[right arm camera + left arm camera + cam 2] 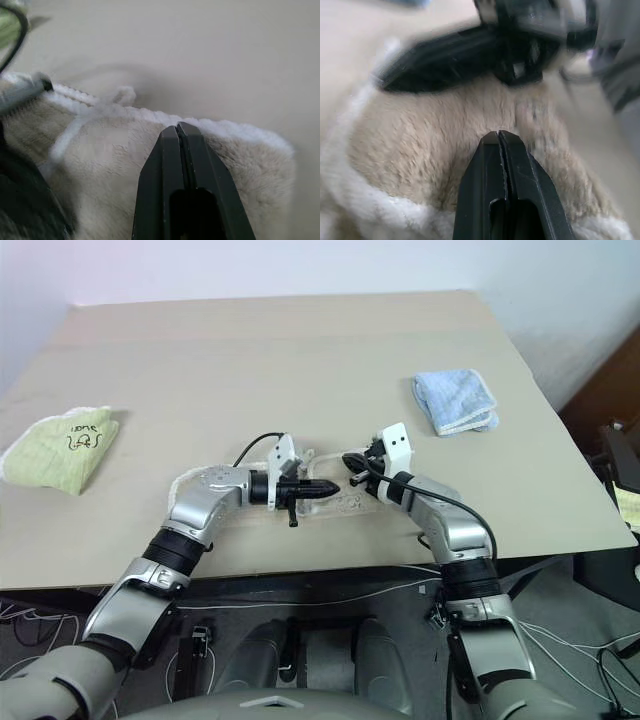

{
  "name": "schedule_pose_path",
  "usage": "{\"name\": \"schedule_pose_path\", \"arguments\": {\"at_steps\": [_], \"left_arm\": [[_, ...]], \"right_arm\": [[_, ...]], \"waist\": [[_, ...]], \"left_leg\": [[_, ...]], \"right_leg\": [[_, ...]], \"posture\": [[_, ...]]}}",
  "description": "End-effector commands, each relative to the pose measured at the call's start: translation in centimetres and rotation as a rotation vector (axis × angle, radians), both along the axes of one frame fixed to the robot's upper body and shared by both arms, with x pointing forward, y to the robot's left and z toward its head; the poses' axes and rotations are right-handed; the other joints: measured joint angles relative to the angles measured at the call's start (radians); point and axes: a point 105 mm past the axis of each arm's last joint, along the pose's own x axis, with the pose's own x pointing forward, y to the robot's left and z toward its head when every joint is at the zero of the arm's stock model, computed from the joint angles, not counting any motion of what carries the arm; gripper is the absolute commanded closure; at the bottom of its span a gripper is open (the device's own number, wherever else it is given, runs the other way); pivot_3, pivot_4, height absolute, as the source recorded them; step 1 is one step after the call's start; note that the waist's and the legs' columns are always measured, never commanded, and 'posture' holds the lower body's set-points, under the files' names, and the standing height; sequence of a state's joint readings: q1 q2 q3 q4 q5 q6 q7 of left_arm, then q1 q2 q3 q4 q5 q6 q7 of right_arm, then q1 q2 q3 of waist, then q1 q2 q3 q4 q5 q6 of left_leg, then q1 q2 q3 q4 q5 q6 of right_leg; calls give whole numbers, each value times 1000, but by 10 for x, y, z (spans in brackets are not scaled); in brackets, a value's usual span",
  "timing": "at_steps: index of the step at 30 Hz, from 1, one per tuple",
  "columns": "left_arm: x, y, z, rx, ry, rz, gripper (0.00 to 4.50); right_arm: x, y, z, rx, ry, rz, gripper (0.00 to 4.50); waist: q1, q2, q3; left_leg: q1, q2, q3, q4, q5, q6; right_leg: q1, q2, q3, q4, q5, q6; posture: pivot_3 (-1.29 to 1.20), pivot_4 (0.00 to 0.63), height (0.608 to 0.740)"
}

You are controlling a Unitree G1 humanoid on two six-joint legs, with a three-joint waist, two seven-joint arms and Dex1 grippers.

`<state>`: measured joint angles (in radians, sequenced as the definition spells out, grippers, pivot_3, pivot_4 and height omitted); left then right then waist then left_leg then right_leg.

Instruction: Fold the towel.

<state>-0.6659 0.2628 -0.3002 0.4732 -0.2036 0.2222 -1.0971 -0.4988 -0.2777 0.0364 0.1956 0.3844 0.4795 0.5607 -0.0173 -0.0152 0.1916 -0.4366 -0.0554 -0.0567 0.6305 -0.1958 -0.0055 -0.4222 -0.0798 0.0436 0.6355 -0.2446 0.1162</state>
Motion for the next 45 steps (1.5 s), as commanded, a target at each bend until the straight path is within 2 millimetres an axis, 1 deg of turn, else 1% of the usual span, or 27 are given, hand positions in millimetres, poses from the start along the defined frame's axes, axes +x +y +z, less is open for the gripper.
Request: {"name": "schedule_pose_path", "arguments": {"at_steps": [1,3,6,7,9,10,11,12,14,17,18,19,20,21,22,23,24,25,26,27,30,31,34,35,39,41,45], "left_arm": [[-8,13,-34,137,-16,-12,4467],[-7,16,-34,110,-13,12,4467],[-5,22,-27,51,-49,39,4467],[-5,25,-26,45,-60,44,4467],[-4,28,-23,29,-71,53,4467],[-3,30,-19,5,-77,60,4467],[0,30,-5,-54,-113,72,4467],[2,30,9,-107,-153,75,4306],[5,35,32,-166,-221,98,3901],[10,48,63,-202,-311,153,2875],[10,54,68,-169,-353,163,2607],[9,61,71,-136,-387,164,2175],[7,66,75,-122,-401,164,1849],[8,82,90,-166,-382,225,1447],[7,92,100,-205,-362,266,1116],[6,103,107,-216,-336,305,770],[2,117,109,-207,-307,354,417],[-4,128,108,-181,-287,381,76],[-8,134,107,-163,-271,398,0],[-13,140,106,-146,-257,408,0],[-26,163,106,-214,-153,539,0],[-34,172,103,-243,-94,596,0],[-59,186,92,-285,44,700,0],[-65,188,90,-289,70,720,0],[-89,206,76,-319,170,919,0],[-96,210,74,-336,201,960,0],[-117,215,57,-415,353,1078,0]], "right_arm": [[4,4,-1,2,-41,1,4500],[3,6,-14,-31,-21,17,4500],[5,4,-25,-37,14,12,4500],[7,2,-27,-38,23,1,4500],[9,0,-30,-50,30,-2,4500],[9,0,-31,-58,28,4,4500],[9,-2,-27,-58,18,7,4500],[9,-2,-20,-46,6,20,4500],[5,0,-3,-26,-33,73,4500],[-8,10,25,-32,-101,198,4500],[-13,13,33,-36,-120,234,4500],[-16,16,39,-38,-133,263,4500],[-20,18,44,-39,-140,285,4500],[-25,22,52,-51,-163,328,4330],[-29,25,57,-60,-176,356,4130],[-34,28,61,-74,-193,392,3913],[-39,31,63,-97,-207,431,3587],[-42,33,64,-117,-216,457,3256],[-44,34,64,-130,-221,474,2913],[-45,35,65,-139,-223,483,2564],[-47,41,67,-162,-234,514,1600],[-47,43,66,-177,-236,526,1219],[-45,48,66,-209,-244,541,204],[-45,50,66,-214,-247,543,23],[-45,51,73,-215,-267,582,23],[-45,51,74,-219,-270,588,23],[-43,47,71,-266,-274,608,23]], "waist": [[2,0,-1],[-1,0,-1],[-5,0,-1],[-6,0,-2],[-7,0,-3],[-7,0,-4],[-8,1,-4],[-8,1,-4],[-6,1,-4],[-1,1,-3],[0,1,-3],[0,1,-3],[-1,1,-3],[-2,1,-3],[-4,1,-3],[-4,1,-3],[-5,1,-3],[-10,1,-3],[-12,1,-3],[-13,2,-3],[-11,1,-3],[-12,1,-2],[-20,1,-2],[-23,1,-2],[-21,1,-2],[-19,1,-2],[-18,0,-2]], "left_leg": [[1,0,0,0,0,0],[8,0,0,-2,0,0],[25,1,0,-6,-1,0],[28,1,0,-7,-1,0],[30,1,-1,-8,-1,-1],[30,1,-2,-8,-1,-1],[30,1,-2,-8,-1,-1],[30,1,-2,-8,-1,0],[29,1,-2,-8,-1,0],[25,1,-2,-7,-1,0],[24,1,-2,-8,-1,0],[22,1,-2,-8,-1,0],[20,1,-2,-8,-1,0],[18,1,-2,-8,-1,-1],[18,1,-2,-8,-1,-1],[16,1,-2,-8,-1,-1],[14,1,-2,-8,-1,-1],[13,1,-2,-8,-1,-1],[13,1,-2,-9,-1,-1],[13,1,-2,-10,-1,-1],[13,1,-2,-10,-1,-1],[13,1,-2,-10,-1,-1],[12,1,-2,-10,-1,-1],[12,1,-3,-10,-1,-1],[12,1,-3,-10,-2,-3],[13,1,-3,-10,-2,-4],[13,1,-3,-10,-3,-4]], "right_leg": [[1,0,0,0,0,0],[8,0,0,-1,0,0],[25,0,0,-5,-1,-1],[28,0,0,-6,-2,-3],[29,0,0,-6,-3,-4],[29,0,0,-6,-3,-4],[29,0,0,-6,-3,-4],[28,0,0,-6,-3,-4],[28,0,0,-5,-2,-4],[23,-1,0,-5,-1,-1],[22,-1,0,-5,-1,-1],[20,-1,0,-5,-1,-1],[18,-1,0,-5,-1,0],[16,-1,0,-5,-1,0],[15,-1,0,-5,-1,0],[13,-1,0,-5,-1,0],[11,-1,0,-5,-1,0],[11,-1,0,-5,-1,0],[10,-1,0,-5,-1,0],[11,-1,0,-5,-1,0],[11,-2,0,-6,-1,0],[11,-2,0,-7,-1,-1],[11,-4,0,-7,-1,-1],[10,-4,0,-7,-1,-1],[10,-5,0,-6,-2,-3],[11,-5,0,-7,-3,-4],[11,-6,0,-7,-3,-5]], "posture": [[0,150,740],[0,150,740],[0,150,740],[0,150,740],[0,150,740],[0,150,740],[0,150,740],[0,150,740],[0,150,740],[0,150,740],[0,150,740],[0,150,740],[0,150,740],[0,150,740],[0,150,740],[0,150,740],[0,150,740],[0,150,740],[0,150,740],[0,150,740],[0,150,740],[0,150,740],[0,150,740],[0,150,740],[0,150,740],[0,150,740],[0,150,740]]}}
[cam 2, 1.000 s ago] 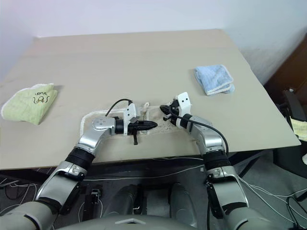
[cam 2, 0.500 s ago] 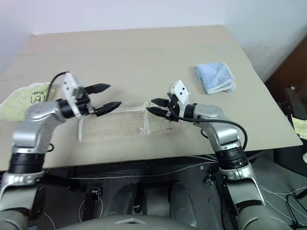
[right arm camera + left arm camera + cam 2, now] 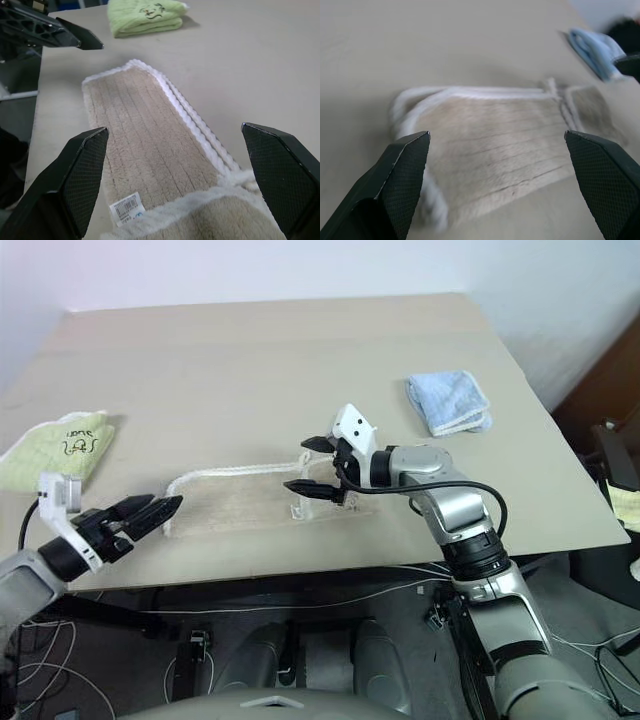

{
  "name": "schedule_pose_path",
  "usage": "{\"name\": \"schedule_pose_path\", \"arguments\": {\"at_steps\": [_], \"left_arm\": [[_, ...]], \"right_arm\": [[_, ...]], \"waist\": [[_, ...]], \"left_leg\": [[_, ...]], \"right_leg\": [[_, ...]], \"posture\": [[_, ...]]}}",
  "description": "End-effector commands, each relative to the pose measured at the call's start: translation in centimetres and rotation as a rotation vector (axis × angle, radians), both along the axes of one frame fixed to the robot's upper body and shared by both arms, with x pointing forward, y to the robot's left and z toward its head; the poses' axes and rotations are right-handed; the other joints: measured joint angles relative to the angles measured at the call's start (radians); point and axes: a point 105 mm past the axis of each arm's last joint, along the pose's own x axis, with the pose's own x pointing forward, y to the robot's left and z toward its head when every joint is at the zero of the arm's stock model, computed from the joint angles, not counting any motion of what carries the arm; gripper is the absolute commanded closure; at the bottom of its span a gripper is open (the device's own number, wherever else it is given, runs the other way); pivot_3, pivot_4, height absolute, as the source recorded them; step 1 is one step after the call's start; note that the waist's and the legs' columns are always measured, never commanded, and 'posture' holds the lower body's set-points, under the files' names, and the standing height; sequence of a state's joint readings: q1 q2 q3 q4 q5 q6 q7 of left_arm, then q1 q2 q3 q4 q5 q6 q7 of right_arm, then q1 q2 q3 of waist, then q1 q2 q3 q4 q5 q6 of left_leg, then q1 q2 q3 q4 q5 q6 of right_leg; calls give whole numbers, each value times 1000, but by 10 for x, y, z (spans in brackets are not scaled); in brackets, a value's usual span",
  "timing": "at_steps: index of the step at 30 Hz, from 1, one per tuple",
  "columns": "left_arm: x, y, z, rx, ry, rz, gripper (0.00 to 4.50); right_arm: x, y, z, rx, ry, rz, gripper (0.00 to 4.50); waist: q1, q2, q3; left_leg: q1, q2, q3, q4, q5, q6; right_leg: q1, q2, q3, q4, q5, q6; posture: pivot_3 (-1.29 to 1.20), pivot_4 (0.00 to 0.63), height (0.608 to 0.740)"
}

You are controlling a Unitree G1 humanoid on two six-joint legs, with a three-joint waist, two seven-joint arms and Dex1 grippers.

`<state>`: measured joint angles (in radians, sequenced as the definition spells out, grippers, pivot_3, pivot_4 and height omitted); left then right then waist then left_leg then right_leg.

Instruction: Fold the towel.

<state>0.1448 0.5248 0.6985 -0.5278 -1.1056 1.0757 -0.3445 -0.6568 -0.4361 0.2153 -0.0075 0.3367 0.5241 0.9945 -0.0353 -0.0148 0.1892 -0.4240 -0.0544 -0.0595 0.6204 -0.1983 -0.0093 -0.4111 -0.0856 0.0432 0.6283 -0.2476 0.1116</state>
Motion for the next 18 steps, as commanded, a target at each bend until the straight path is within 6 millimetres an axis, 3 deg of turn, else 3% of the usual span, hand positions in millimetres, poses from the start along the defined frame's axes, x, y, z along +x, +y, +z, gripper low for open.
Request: {"name": "schedule_pose_path", "arguments": {"at_steps": [1,7,9,18], "left_arm": [[-17,-1,0,-96,54,52,0],[-30,-4,-41,-120,346,116,0],[-27,-15,-34,-236,316,67,0],[-2,-15,-39,-354,354,142,0]], "right_arm": [[2,-3,9,-26,-57,24,23],[4,-4,7,-45,-68,29,23],[5,-4,7,-48,-72,27,23],[9,-11,6,-64,-89,-14,23]], "waist": [[0,0,0],[3,0,0],[4,0,0],[30,3,-2]], "left_leg": [[0,0,0,0,0,0],[0,0,0,0,0,0],[0,0,0,0,0,0],[0,0,0,-3,0,0]], "right_leg": [[0,0,0,0,0,0],[0,-1,0,0,-3,-5],[0,-1,1,0,-3,-5],[0,-2,0,-3,-3,-6]], "posture": [[0,150,740],[0,150,740],[0,150,740],[0,150,740]]}}
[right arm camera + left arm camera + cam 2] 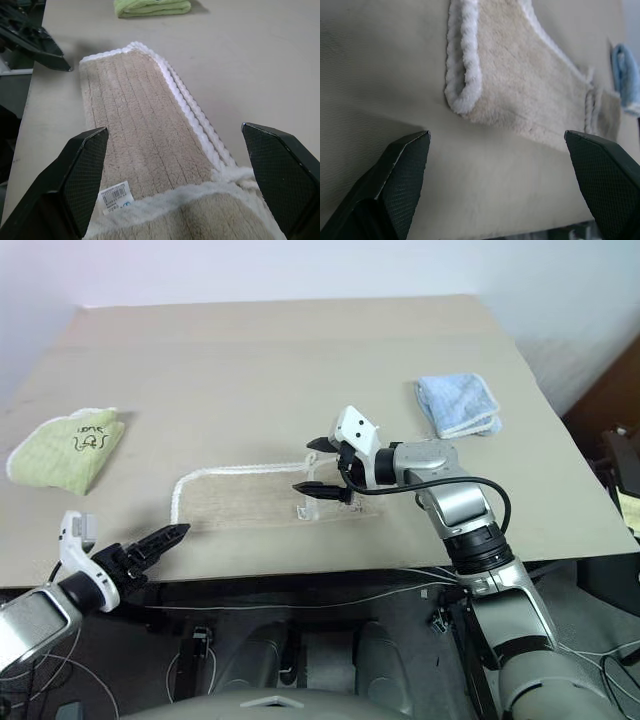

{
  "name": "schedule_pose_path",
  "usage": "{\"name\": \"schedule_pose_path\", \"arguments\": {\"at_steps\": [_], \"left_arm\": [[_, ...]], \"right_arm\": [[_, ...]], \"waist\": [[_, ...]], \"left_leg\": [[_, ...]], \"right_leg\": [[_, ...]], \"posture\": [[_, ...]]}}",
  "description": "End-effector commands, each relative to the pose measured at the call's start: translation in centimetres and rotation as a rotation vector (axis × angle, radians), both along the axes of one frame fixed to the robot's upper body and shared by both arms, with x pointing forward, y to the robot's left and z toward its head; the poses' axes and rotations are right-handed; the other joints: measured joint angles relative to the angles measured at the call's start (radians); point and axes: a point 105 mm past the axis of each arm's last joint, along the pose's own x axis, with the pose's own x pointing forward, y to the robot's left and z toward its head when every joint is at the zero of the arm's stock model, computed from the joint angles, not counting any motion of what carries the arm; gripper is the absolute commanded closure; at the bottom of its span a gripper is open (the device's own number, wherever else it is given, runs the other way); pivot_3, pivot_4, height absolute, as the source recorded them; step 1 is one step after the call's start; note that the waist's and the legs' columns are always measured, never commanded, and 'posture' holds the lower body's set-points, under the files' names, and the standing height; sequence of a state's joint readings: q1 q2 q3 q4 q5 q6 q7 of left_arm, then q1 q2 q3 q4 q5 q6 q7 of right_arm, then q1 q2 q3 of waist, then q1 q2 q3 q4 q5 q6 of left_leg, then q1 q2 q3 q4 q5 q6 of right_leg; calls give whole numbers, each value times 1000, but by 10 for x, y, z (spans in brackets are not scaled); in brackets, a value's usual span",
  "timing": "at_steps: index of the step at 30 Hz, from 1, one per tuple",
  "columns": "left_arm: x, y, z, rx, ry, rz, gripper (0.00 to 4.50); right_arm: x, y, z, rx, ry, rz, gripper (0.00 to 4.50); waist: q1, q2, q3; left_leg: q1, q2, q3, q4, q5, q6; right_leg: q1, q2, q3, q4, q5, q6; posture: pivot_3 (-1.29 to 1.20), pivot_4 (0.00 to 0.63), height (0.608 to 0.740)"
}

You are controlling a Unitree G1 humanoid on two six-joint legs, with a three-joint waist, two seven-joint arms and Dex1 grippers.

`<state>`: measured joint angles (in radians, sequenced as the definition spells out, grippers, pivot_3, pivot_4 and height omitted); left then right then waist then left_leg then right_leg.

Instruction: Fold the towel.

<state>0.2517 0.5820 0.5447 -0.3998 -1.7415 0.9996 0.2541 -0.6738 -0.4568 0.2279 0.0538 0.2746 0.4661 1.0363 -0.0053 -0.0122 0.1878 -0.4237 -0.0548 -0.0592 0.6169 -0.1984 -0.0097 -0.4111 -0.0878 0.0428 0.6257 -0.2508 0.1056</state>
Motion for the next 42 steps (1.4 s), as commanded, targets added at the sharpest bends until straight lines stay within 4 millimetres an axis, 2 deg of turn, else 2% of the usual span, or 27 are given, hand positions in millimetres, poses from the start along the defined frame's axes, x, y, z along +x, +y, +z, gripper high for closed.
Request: {"name": "schedule_pose_path", "arguments": {"at_steps": [1,11,15,19,22,33,38,42], "left_arm": [[10,-3,-1,-56,1,21,0],[36,11,3,-140,-54,118,0],[37,11,-3,-120,-45,110,0],[38,7,-1,-156,-70,94,0],[38,8,0,-183,-76,102,617],[47,8,14,-253,-147,99,4463],[44,6,22,-261,-168,67,4489],[41,-4,37,-295,-211,-4,4489]], "right_arm": [[3,-3,13,5,-66,-17,23],[4,-8,12,6,-81,-57,23],[6,-8,12,4,-82,-75,23],[7,-9,10,-9,-83,-83,23],[8,-10,10,-10,-82,-91,0],[11,-8,6,-21,-81,-105,0],[11,-9,5,-23,-84,-116,0],[11,-10,6,-14,-85,-126,0]], "waist": [[0,0,0],[-5,1,0],[-6,1,0],[-5,1,0],[-5,1,0],[-7,1,0],[-7,1,0],[-7,0,0]], "left_leg": [[0,0,0,0,0,0],[0,0,0,-3,0,0],[-1,0,0,-4,0,0],[0,0,0,-4,0,0],[-1,0,0,-4,0,0],[-3,0,0,-5,0,0],[-3,0,1,-5,0,0],[-3,0,1,-5,0,0]], "right_leg": [[0,0,0,-1,0,0],[2,1,-1,-8,1,-1],[1,1,-1,-8,1,-1],[2,1,-1,-9,1,-1],[2,1,-1,-9,1,-1],[0,1,-1,-11,1,-1],[0,1,-1,-11,1,-1],[0,1,-1,-11,1,-1]], "posture": [[0,150,740],[0,150,740],[0,150,740],[0,150,740],[0,150,740],[0,150,740],[0,150,740],[0,150,740]]}}
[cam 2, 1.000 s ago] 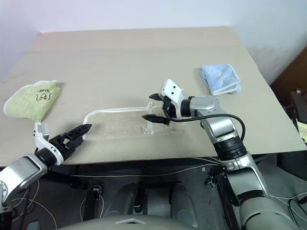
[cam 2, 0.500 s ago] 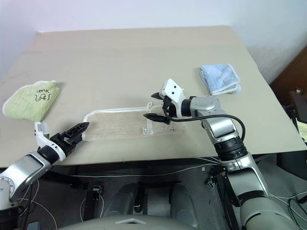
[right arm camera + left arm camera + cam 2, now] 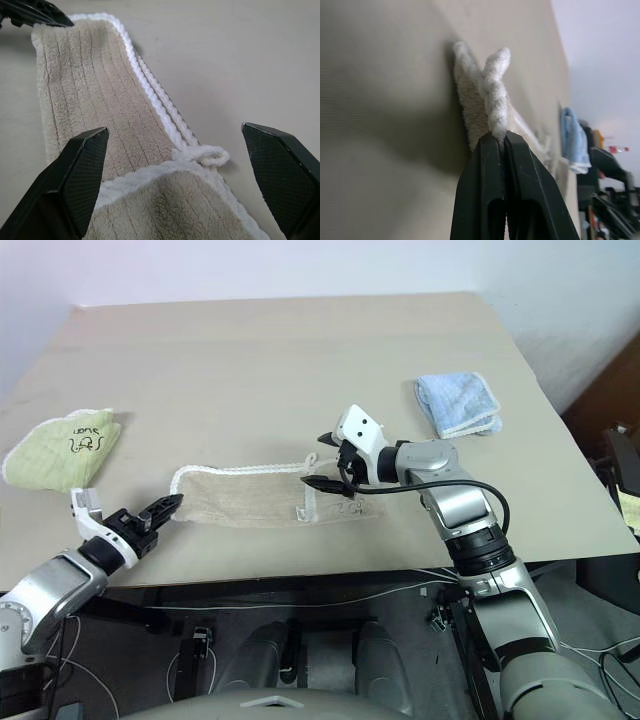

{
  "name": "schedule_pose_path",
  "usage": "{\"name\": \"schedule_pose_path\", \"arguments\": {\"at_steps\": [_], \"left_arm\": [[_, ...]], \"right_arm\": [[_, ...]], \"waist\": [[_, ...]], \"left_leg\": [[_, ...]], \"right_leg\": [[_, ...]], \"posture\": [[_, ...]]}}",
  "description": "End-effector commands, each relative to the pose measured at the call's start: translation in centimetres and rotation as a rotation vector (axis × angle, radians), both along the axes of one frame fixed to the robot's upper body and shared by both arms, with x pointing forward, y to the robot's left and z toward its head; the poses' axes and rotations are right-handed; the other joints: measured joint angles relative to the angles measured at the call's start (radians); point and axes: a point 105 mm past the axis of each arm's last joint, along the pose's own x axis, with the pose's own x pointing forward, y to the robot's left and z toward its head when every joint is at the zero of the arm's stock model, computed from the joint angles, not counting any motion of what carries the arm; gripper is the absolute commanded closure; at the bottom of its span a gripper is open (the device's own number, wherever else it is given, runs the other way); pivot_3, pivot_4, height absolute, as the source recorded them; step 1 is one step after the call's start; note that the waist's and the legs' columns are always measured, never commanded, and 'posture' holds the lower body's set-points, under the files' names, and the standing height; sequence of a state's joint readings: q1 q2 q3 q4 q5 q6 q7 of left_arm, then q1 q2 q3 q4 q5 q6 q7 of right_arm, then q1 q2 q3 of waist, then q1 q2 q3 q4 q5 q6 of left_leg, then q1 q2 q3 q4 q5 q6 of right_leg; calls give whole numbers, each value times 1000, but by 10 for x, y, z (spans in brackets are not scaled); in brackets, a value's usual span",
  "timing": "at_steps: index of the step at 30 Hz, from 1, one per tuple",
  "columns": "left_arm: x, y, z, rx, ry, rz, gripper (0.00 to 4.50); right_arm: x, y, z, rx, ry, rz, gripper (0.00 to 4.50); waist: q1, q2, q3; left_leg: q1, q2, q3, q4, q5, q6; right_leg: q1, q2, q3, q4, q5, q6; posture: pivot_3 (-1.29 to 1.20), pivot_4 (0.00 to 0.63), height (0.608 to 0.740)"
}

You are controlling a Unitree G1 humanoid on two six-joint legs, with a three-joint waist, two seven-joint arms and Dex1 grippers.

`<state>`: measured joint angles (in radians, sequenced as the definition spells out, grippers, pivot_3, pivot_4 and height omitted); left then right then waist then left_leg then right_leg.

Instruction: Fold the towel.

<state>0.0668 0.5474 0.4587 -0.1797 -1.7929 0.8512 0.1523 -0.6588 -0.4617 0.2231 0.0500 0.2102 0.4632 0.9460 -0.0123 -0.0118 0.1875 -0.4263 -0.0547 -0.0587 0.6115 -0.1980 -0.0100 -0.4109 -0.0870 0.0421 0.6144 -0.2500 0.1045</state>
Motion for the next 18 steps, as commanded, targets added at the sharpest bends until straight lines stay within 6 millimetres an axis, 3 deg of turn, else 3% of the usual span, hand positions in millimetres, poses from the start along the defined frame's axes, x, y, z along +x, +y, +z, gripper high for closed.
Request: {"name": "schedule_pose_path", "arguments": {"at_steps": [1,5,9,14,18], "left_arm": [[-4,-7,27,-29,-95,-63,4489],[-2,-9,35,-35,-104,-84,4489],[0,-24,43,-38,-124,-151,4489],[8,-60,58,-87,-183,-281,4489],[15,-90,67,-90,-203,-395,4489]], "right_arm": [[-1,-2,12,36,-39,-10,0],[0,-7,15,49,-41,-32,0],[2,-11,16,50,-45,-55,0],[6,-19,28,104,-50,-99,0],[14,-37,43,171,-50,-181,0]], "waist": [[0,0,0],[0,0,0],[1,0,0],[5,0,0],[3,0,0]], "left_leg": [[0,0,0,0,0,0],[0,0,0,0,0,0],[0,0,0,0,0,0],[0,0,0,0,0,0],[0,-1,0,0,0,0]], "right_leg": [[0,0,0,0,0,0],[0,0,0,0,0,0],[0,0,0,0,0,0],[0,0,0,0,0,0],[1,1,-1,0,0,0]], "posture": [[0,150,740],[0,150,740],[0,150,740],[0,150,740],[0,150,740]]}}
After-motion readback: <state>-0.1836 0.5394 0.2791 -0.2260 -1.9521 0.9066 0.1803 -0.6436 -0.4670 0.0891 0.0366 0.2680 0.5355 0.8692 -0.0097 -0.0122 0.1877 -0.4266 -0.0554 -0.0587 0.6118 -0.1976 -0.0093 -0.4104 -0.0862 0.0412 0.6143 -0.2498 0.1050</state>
